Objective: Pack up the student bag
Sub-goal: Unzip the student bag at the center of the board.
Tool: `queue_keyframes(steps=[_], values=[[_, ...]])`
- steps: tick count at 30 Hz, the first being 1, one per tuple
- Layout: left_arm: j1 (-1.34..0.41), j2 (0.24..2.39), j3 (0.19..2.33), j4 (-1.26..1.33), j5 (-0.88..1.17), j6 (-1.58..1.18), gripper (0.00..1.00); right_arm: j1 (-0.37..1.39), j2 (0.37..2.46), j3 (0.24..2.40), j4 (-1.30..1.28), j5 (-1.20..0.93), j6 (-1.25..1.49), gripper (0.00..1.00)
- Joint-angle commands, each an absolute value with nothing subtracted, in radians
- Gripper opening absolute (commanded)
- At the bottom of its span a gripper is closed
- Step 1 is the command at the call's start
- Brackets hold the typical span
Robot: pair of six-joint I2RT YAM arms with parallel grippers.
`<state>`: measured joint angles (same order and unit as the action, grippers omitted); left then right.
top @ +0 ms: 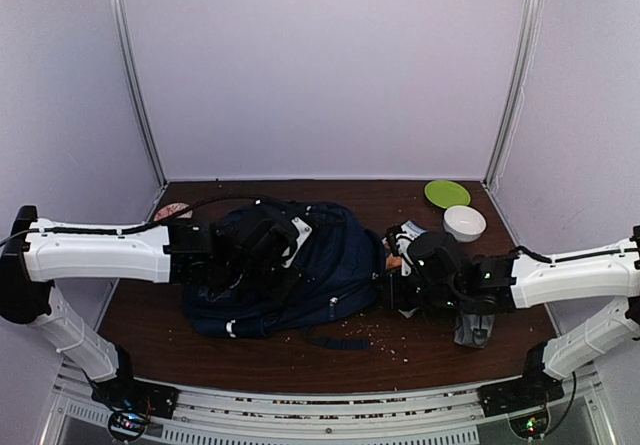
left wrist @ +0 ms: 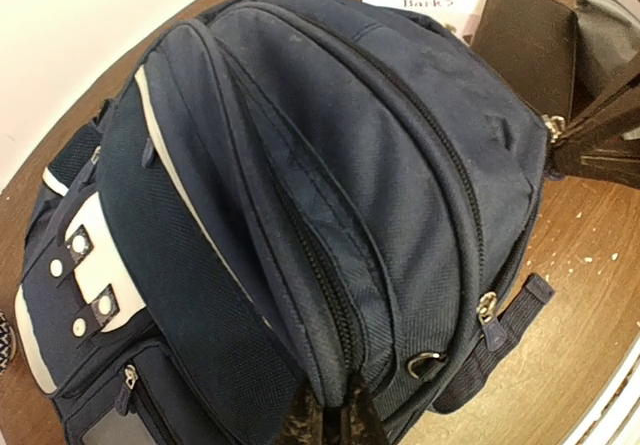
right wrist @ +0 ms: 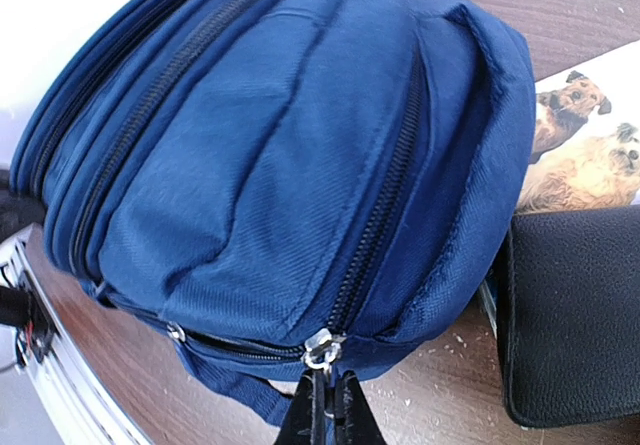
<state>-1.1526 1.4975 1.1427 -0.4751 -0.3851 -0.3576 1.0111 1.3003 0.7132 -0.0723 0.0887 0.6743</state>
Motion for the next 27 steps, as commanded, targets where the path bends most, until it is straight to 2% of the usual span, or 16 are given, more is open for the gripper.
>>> queue_keyframes(steps=[1,3,4,5,8,10,12,15,20,27], values=[[-1.149,1.546,1.235,-0.582,-0.471,-0.313,0.0,1.027,1.244,0.704,-0.165,0.185,0.627,0.0],[-1.148,1.57,1.263,-0.591,-0.469,-0.318,0.0,1.028,1.228,0.707,-0.194,0.177,0.614,0.0],[-1.149,1.575,1.27,-0.59,-0.459,-0.322,0.03,1.029,1.22,0.708,-0.209,0.168,0.606,0.0],[-1.149,1.574,1.272,-0.585,-0.442,-0.325,0.13,1.03,1.214,0.709,-0.217,0.159,0.603,0.0],[-1.151,1.546,1.245,-0.555,-0.383,-0.342,0.56,1.042,1.209,0.711,-0.226,0.132,0.61,0.0],[-1.166,1.509,1.216,-0.53,-0.363,-0.35,0.75,1.049,1.212,0.707,-0.211,0.118,0.626,0.0],[-1.2,1.474,1.194,-0.517,-0.365,-0.35,0.84,1.054,1.219,0.697,-0.176,0.101,0.647,0.0],[-1.27,1.442,1.177,-0.504,-0.361,-0.353,0.89,1.056,1.239,0.681,-0.109,0.068,0.682,0.0],[-1.361,1.463,1.212,-0.505,-0.365,-0.358,0.89,1.072,1.256,0.68,-0.041,0.04,0.711,0.0],[-1.373,1.58,1.286,-0.462,-0.351,-0.35,0.89,1.09,1.235,0.675,-0.02,0.033,0.728,0.0]])
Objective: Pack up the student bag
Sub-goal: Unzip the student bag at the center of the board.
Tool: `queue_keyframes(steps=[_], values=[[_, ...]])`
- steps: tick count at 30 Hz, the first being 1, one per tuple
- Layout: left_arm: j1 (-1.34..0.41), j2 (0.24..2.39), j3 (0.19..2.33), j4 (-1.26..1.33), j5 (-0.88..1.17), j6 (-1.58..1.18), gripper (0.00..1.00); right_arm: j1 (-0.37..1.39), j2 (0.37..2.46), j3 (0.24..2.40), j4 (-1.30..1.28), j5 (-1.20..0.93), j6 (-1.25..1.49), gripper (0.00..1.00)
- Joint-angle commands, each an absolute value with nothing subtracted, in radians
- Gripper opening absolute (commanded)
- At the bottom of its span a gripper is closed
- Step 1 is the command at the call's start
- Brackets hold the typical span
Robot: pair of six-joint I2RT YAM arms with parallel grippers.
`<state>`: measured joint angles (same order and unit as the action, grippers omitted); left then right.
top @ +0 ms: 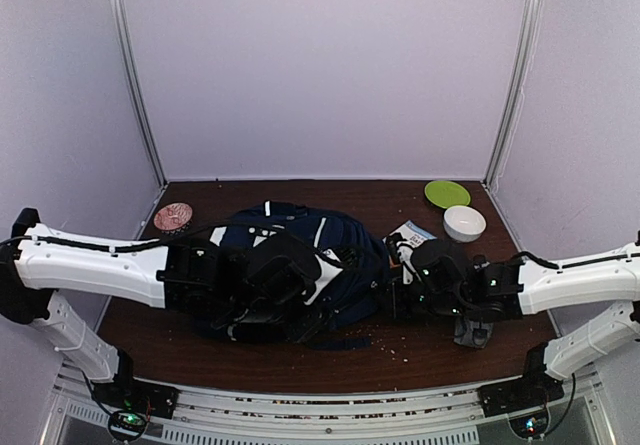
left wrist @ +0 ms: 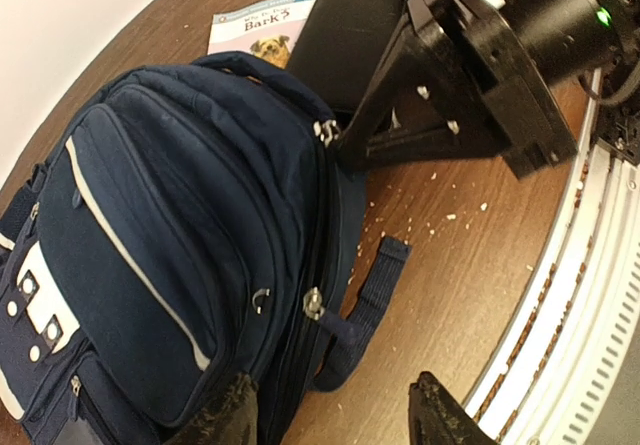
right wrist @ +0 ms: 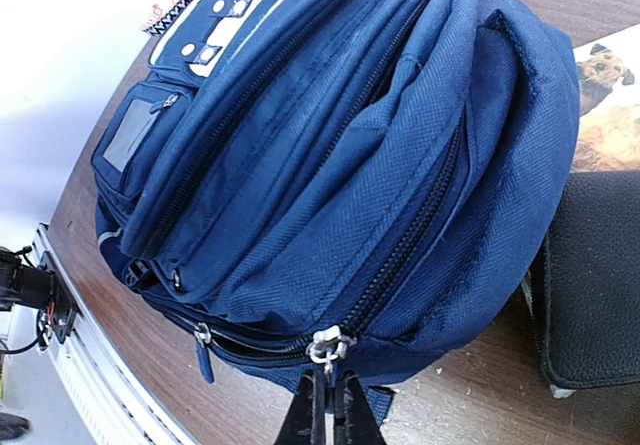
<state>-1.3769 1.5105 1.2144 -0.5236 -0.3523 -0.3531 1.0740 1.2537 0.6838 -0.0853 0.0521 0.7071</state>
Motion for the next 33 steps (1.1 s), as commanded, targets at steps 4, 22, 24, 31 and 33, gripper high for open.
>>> queue_keyframes(steps=[4,22,24,31,33], values=[[-1.372,1.653,1.345,-0.443,-0.358,-0.316,0.9,1.104,1.207,0.666,-0.02,0.031,0.732,0.0],[-1.293,1.756,1.282,-0.305,-0.18,-0.324,0.89,1.111,1.092,0.578,0.075,0.01,0.795,0.0],[-1.291,1.764,1.278,-0.292,-0.169,-0.322,0.9,1.111,1.086,0.574,0.089,0.002,0.799,0.0],[-1.275,1.81,1.286,-0.275,-0.148,-0.319,0.89,1.111,1.071,0.582,0.097,-0.014,0.804,0.0],[-1.271,1.823,1.288,-0.276,-0.159,-0.319,0.86,1.112,1.067,0.586,0.098,-0.022,0.806,0.0]])
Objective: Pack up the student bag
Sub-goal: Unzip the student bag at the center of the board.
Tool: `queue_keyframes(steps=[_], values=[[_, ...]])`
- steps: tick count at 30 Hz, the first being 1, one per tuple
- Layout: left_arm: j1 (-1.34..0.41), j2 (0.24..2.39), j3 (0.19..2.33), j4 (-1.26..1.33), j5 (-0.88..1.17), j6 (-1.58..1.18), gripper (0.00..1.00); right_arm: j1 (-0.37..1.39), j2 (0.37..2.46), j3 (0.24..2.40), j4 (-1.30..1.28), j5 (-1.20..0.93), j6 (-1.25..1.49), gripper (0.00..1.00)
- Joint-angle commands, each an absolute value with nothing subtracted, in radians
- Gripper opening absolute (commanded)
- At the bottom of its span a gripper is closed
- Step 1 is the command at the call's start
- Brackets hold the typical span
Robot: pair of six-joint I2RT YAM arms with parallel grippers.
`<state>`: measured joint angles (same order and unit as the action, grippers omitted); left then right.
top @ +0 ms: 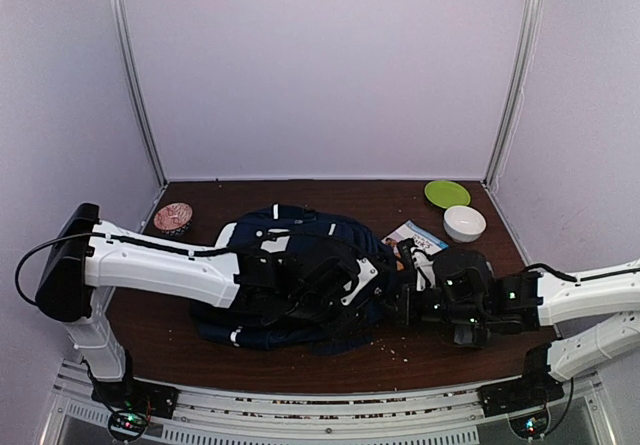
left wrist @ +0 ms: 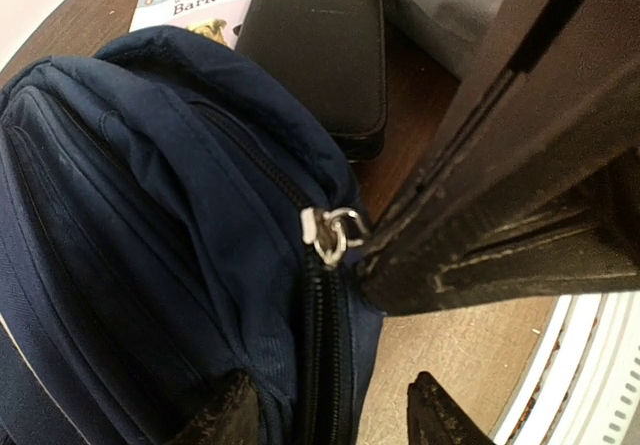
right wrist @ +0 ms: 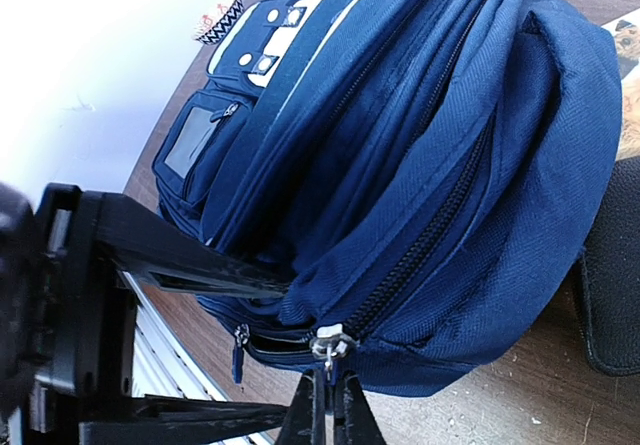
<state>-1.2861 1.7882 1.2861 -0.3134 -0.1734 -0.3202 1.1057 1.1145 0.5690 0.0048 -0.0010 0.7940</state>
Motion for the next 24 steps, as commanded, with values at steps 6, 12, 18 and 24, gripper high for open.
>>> queue_keyframes(steps=[6,12,18,24], values=[[-1.267,1.848,1.286,-0.278,-0.204,-0.311,0.56,1.112,1.055,0.591,0.092,-0.031,0.811,0.0],[-1.265,1.846,1.278,-0.276,-0.222,-0.305,0.0,1.111,1.058,0.59,0.081,-0.037,0.806,0.0],[-1.265,1.797,1.246,-0.284,-0.277,-0.304,0.0,1.111,1.056,0.6,0.002,-0.032,0.757,0.04],[-1.266,1.733,1.212,-0.361,-0.354,-0.298,0.0,1.11,0.993,0.528,-0.025,0.023,0.725,0.21]])
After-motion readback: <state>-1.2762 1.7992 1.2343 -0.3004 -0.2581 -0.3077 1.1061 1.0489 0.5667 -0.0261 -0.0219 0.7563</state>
